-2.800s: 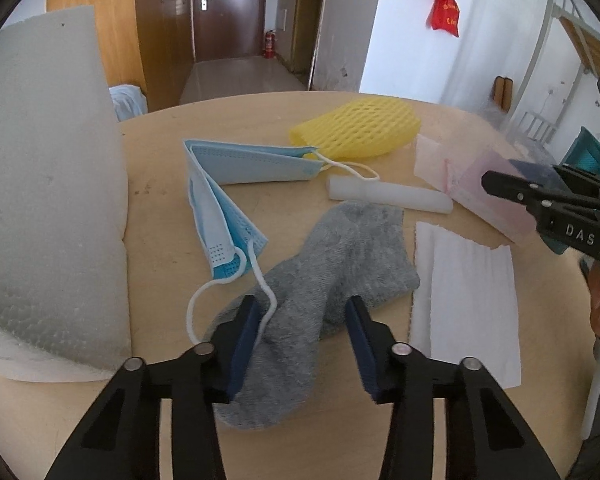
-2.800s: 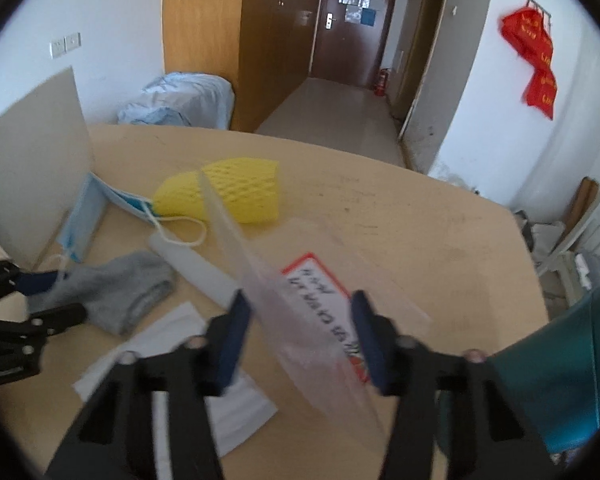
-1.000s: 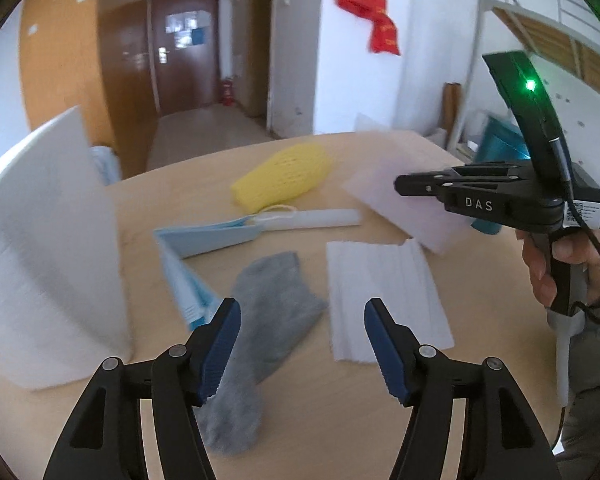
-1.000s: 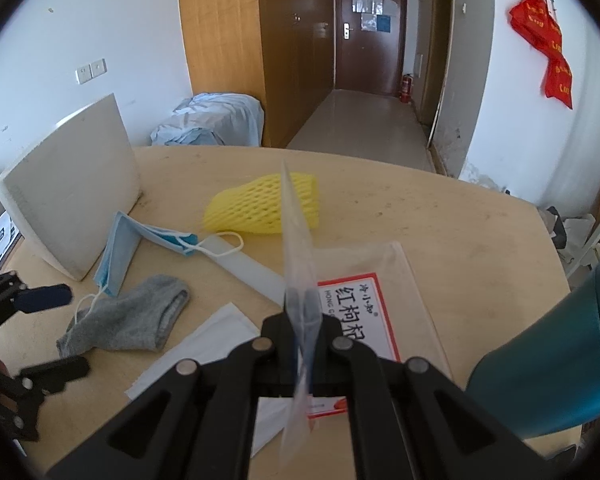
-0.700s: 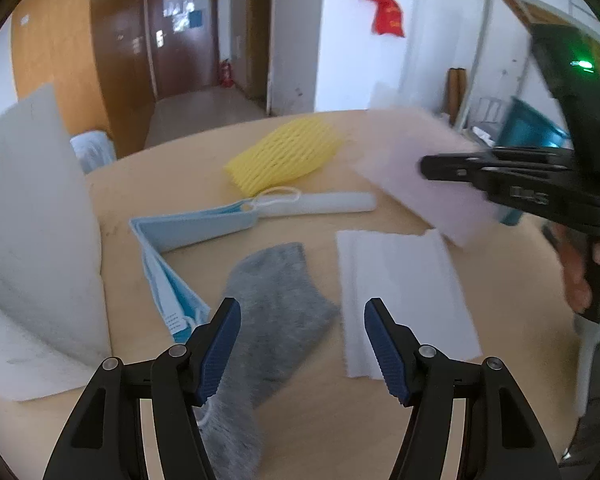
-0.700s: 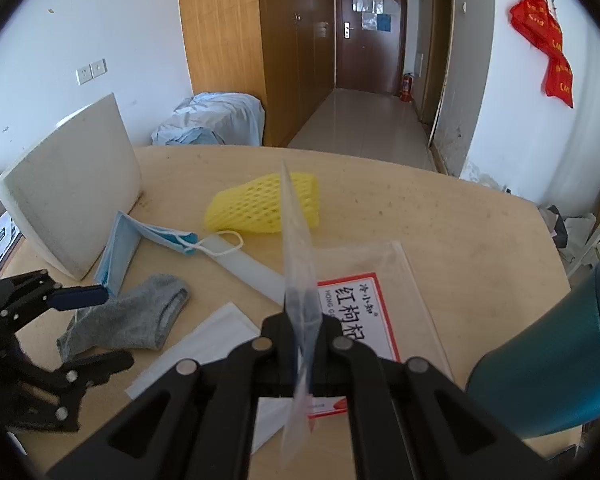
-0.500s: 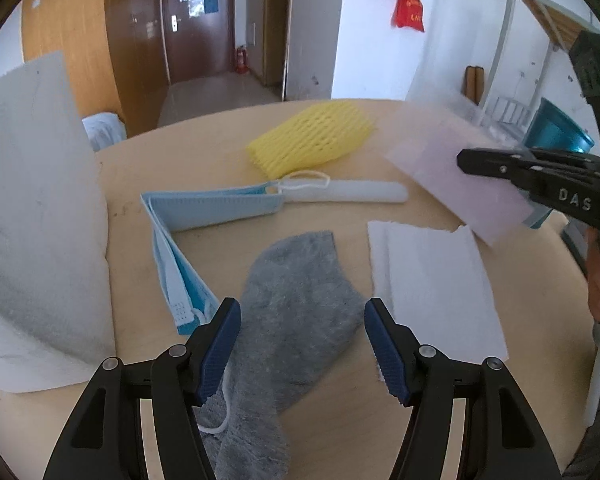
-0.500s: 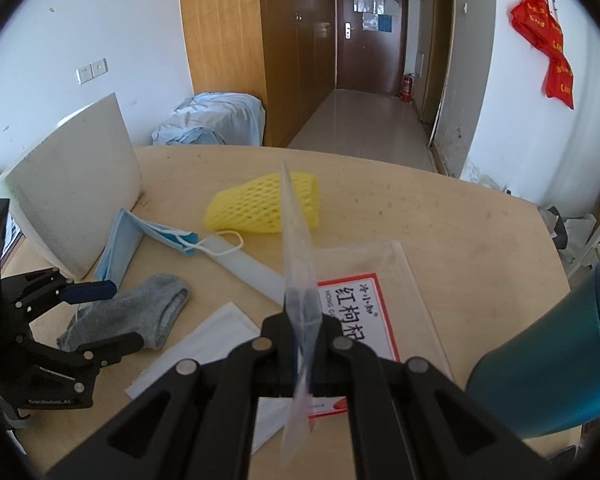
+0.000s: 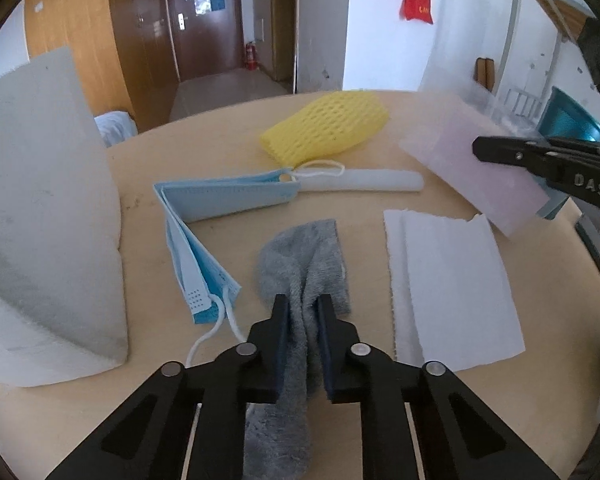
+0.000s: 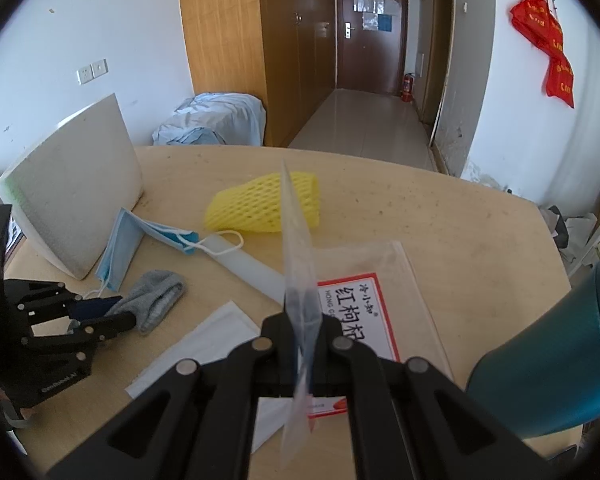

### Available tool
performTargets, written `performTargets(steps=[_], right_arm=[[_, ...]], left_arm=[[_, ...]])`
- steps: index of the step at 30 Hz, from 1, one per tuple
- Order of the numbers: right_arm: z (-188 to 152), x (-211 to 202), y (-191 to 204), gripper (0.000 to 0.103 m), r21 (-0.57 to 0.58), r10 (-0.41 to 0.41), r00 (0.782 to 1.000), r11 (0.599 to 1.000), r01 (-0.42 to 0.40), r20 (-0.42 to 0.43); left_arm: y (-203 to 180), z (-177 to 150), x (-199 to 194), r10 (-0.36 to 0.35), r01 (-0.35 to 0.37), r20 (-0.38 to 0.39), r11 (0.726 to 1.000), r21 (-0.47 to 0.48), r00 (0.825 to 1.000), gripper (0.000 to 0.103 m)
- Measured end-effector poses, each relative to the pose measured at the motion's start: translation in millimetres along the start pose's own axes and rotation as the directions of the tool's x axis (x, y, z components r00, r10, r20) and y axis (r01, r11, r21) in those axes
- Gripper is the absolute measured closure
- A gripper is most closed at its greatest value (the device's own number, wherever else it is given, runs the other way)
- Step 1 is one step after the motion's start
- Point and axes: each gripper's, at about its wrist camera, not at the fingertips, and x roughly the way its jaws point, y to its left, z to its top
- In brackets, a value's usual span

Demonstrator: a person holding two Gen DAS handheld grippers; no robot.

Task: Organize soft objects
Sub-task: 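Close the left gripper on the grey sock while the right gripper grasps the plastic bag, then lift the grey sock with the left gripper and carry it over the foam box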

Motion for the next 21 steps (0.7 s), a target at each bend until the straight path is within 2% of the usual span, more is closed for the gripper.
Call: performTargets(steps=[9, 17, 19, 21], right_arm=[[1, -6, -2, 0.099, 0.008, 0.017, 1.0, 1.0, -0.017, 0.024], [5, -19, 1, 0.099, 0.003, 0.016, 0.998, 1.0, -0.016, 0.065], [6, -23, 4, 0.099, -0.002, 0.02, 0.997, 1.0, -0.02, 0.076], [7, -27, 7, 0.099, -0.007, 0.02, 0.996, 1.0, -0.02, 0.086]], left_arm=[[-2, -2, -34, -0.025, 0.025, 0.086, 1.0, 0.0, 0.996, 0.09], [16, 2, -81, -0.033, 0.043, 0.193, 0.998, -0.047, 0.981, 0.09], [16, -2, -92, -0.034, 0.045, 0.213, 0.998, -0.049, 0.977, 0.09], [11, 7, -96, -0.03, 0.042, 0.233, 0.998, -0.05, 0.972, 0.09]])
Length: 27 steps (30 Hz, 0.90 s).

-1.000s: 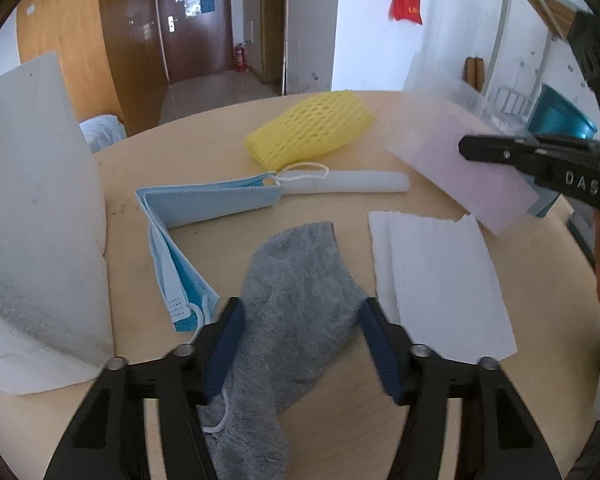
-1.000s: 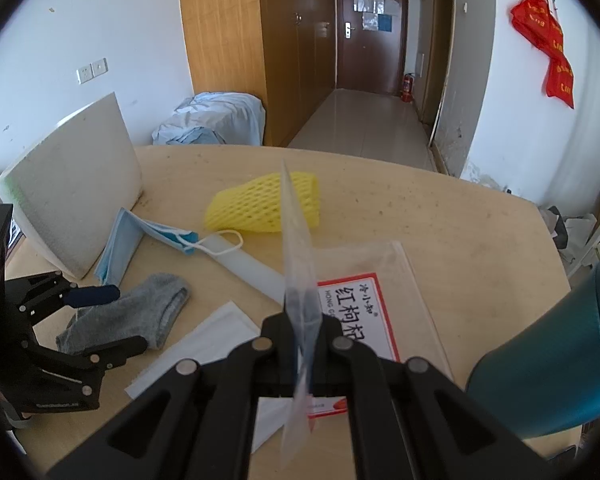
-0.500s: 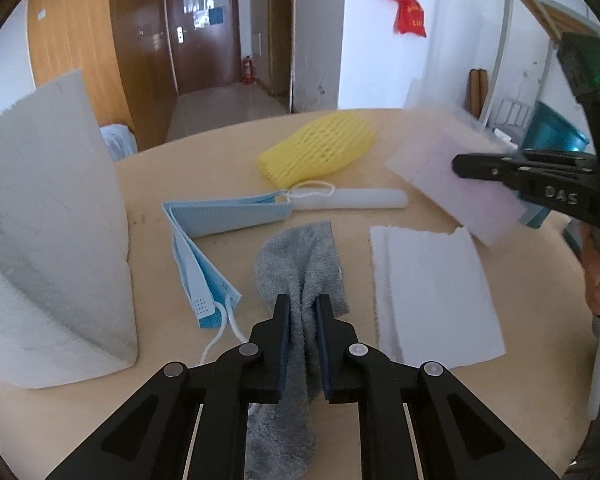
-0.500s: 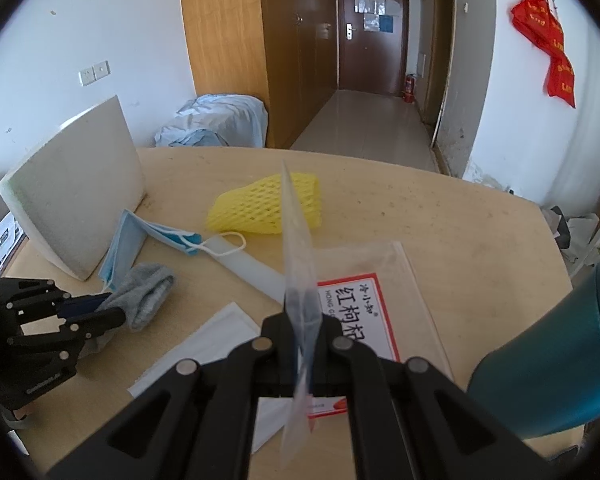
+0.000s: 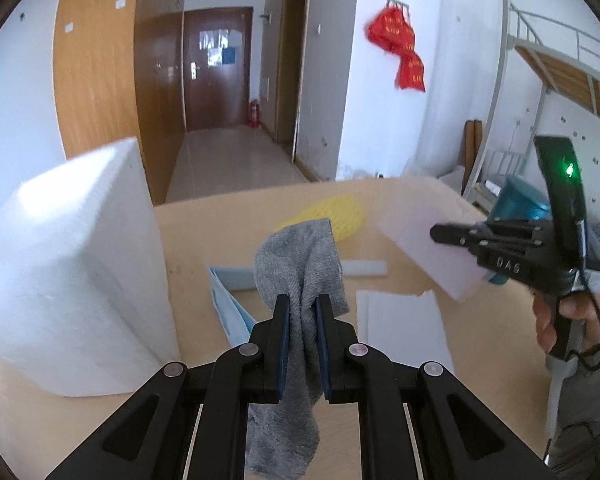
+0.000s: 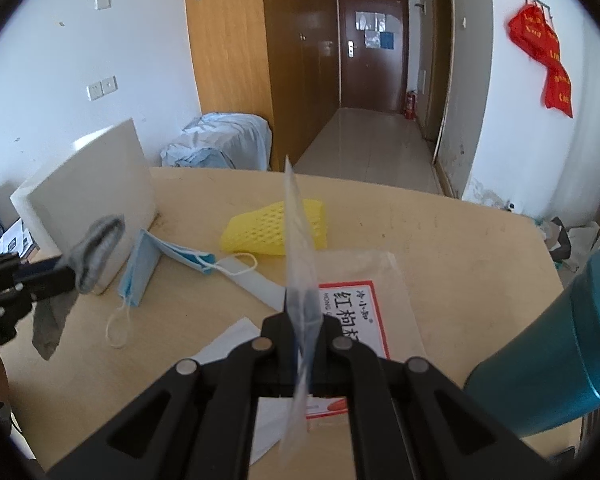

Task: Organize soft objects
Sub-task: 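Lift the grey sock with the left gripper and carry it over the foam box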

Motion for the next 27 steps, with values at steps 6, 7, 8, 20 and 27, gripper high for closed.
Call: performTargets(steps=[6, 7, 8, 20, 27], right_arm=[[-1, -15, 13, 0.099, -0.02, 0.013, 0.999, 1.0, -0.013, 0.029], [-1, -17, 15, 0.099, -0.023, 0.013, 0.999, 1.0, -0.013, 0.034], [-2, -19, 16, 0.099, -0.023, 0.014, 0.999, 1.0, -0.014, 0.039], [-5, -38, 36, 0.098, -0.024, 0.045, 0.997, 0.999, -0.044, 0.063], [-10, -57, 61, 0.098, -0.052, 0.078, 0.993, 0.996, -0.074, 0.086]], left_arm=[[2, 5, -16, 0.018, -0.018, 0.047, 1.0, 0.007, 0.999, 0.09], [3, 4, -17, 0.021, -0.021, 0.05, 1.0, 0.002, 0.999, 0.09], [3, 4, -18, 0.024, -0.024, 0.051, 1.0, -0.001, 0.998, 0.09], [10, -4, -38, 0.051, -0.05, 0.068, 0.998, -0.028, 0.996, 0.09], [15, -10, -61, 0.076, -0.07, 0.101, 0.996, -0.062, 0.992, 0.09]])
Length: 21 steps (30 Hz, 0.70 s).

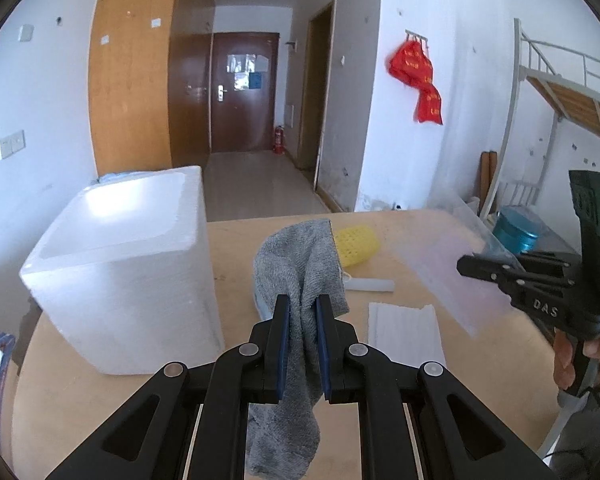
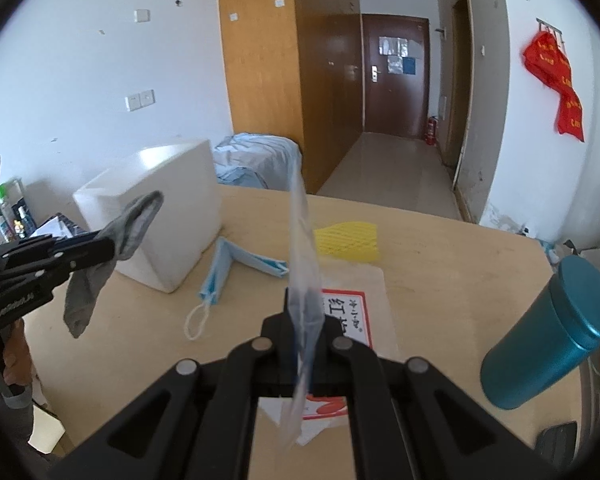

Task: Organize soft objects
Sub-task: 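Lift the grey sock with the left gripper and carry it over the foam box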

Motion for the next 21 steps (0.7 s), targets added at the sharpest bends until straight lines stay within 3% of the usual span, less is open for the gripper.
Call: performTargets(steps=[21], right_arm=[[-19, -38, 61, 0.098, -0.046, 0.077, 0.996, 0.996, -0.075, 0.044]], left_arm=[[11, -27, -60, 0.078, -0.075, 0.044, 0.996, -0.049, 0.996, 0.09]])
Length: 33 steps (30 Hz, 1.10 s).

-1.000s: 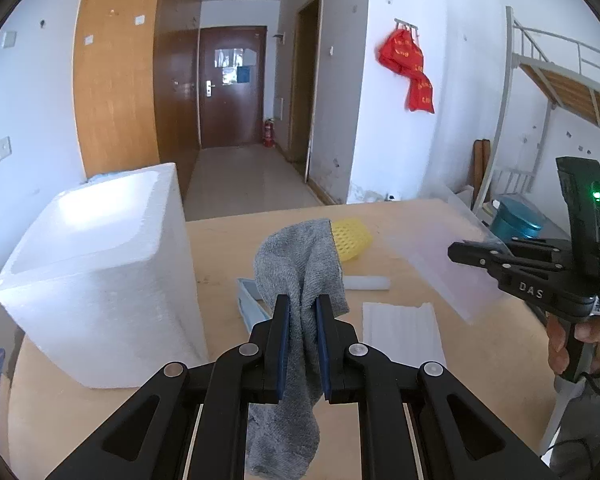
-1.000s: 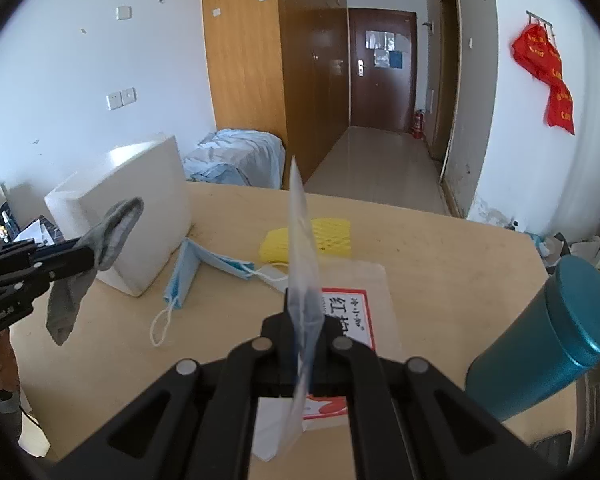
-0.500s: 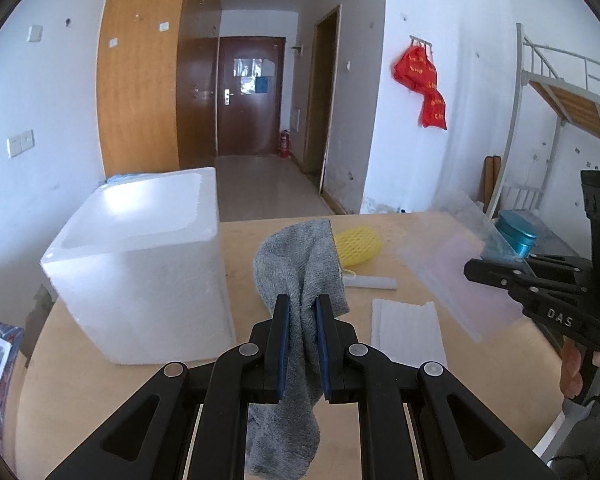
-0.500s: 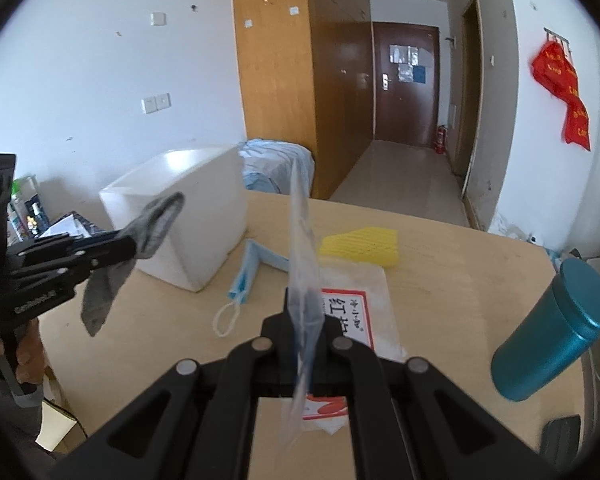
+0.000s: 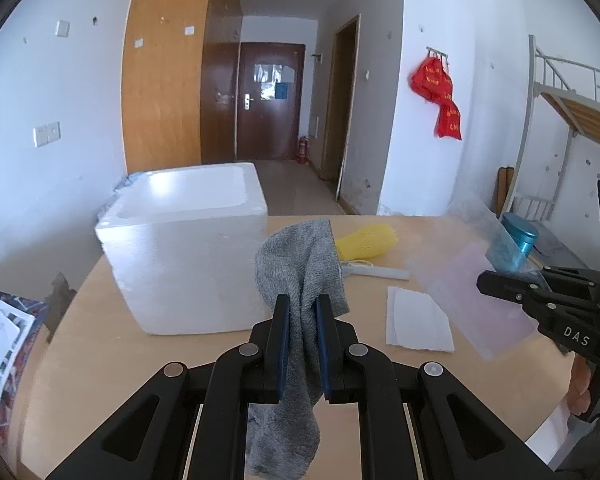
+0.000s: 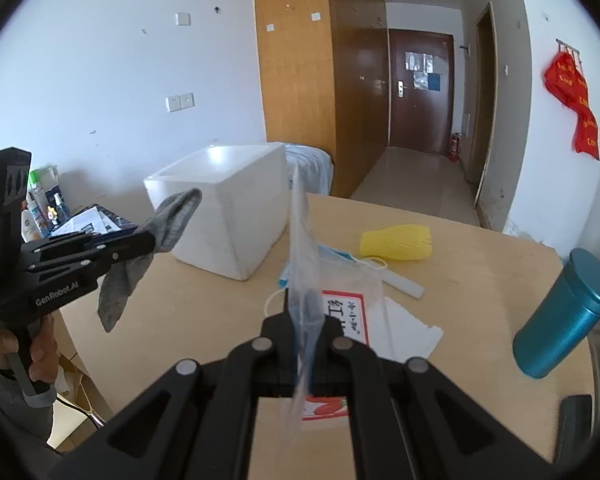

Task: Organize soft objects
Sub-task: 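Lift the grey sock with the left gripper and carry it over the foam box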

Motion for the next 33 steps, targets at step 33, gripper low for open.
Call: performTargets(steps=[33], right_arm=[[57, 28, 66, 0.098, -0.142, 0.195, 0.98, 0.972, -0.187, 0.039]], left_arm=[[52, 10, -35, 0.141, -0.136, 0.065, 0.988, -0.078, 0.988, 0.09]])
